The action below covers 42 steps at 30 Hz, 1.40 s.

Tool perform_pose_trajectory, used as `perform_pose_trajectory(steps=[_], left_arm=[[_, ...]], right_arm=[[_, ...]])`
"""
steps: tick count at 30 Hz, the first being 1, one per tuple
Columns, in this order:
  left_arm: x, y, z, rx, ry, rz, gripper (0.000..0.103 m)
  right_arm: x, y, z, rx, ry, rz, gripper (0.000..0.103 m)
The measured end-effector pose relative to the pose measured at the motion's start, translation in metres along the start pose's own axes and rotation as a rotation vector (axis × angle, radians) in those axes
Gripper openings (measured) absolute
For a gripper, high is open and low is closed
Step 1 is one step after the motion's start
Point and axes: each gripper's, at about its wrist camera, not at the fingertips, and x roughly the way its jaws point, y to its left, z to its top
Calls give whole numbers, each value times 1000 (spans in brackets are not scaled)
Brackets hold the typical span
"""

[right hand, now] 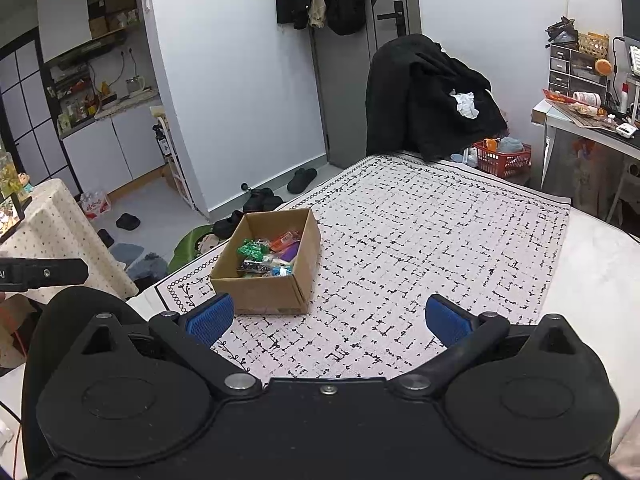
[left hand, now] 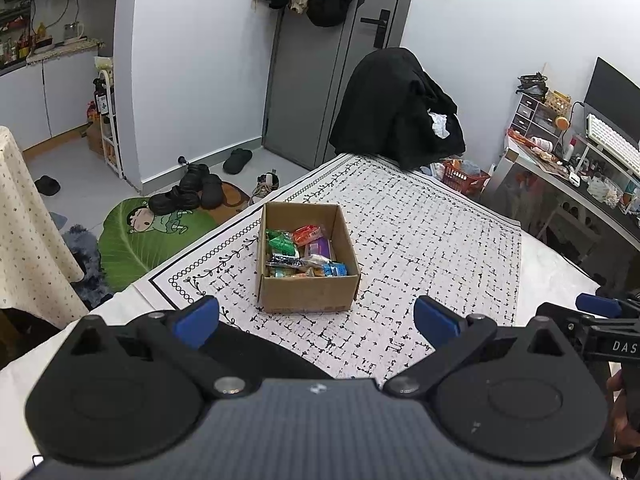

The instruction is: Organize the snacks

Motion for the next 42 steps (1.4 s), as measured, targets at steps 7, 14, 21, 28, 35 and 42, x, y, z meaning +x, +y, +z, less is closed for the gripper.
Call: perform_pose_trajectory(steps=[7,14,21,28,35,42], left_arm=[[-1,-1,0,7,-3,5,103],[-4,-3,1,12,-21,9,103],[-4,-4,1,11,-14,14,103],[-5,-4,-1,13,-14,8,103],[-6,-3,-2,13,-15,2,103],[-3,-3,-3,10,-8,7,103]], right_arm=[[0,-1,0,5,2,-1,103],[-1,-3,-1,9,3,-5,103],[-2,-3,-1,11,1,-7,103],[0,-2,0,8,7,-10,103],[3,-2,-1,8,25,-17,103],[6,1,0,1,35,-11,103]])
